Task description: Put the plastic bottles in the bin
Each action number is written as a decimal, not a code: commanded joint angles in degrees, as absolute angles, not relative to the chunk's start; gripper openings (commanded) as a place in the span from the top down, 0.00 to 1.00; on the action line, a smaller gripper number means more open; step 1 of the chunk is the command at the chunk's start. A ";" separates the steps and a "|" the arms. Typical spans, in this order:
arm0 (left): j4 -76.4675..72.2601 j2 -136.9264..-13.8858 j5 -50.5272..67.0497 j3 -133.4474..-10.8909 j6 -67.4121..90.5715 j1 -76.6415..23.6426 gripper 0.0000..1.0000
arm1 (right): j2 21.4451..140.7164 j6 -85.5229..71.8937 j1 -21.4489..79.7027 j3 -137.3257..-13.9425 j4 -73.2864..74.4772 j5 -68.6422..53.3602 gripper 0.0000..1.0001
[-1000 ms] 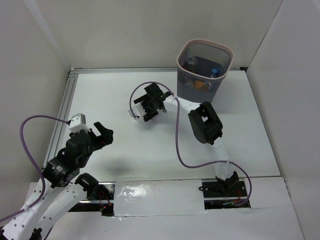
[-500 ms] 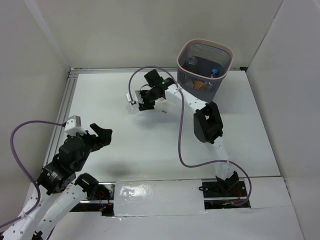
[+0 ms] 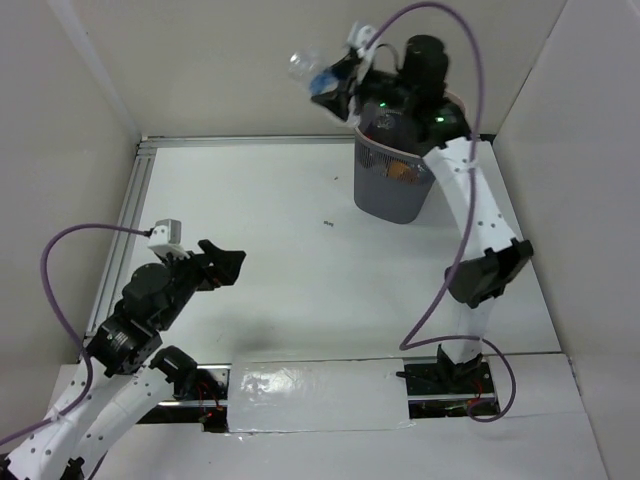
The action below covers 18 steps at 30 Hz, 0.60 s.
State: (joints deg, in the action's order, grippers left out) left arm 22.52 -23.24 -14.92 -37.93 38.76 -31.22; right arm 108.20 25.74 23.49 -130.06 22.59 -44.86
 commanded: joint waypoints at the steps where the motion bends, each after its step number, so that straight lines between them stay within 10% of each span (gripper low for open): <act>1: 14.42 -26.88 -9.50 -38.14 36.65 -31.03 0.00 | 103.11 16.26 16.89 -130.09 16.52 -40.96 0.67; 7: 9.15 -32.51 -5.28 -38.67 35.60 -31.03 0.00 | 96.25 12.58 3.19 -118.32 16.52 -43.67 0.63; 18: 3.60 -42.80 -0.97 -42.19 33.84 -31.55 0.00 | 98.61 10.90 -2.90 -111.96 17.23 -50.36 0.14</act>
State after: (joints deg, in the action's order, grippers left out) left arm 8.80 -42.61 -2.92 -38.81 35.81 -31.24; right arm 98.67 13.50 -2.13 -110.13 19.40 -47.90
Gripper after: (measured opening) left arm 0.998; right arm 0.856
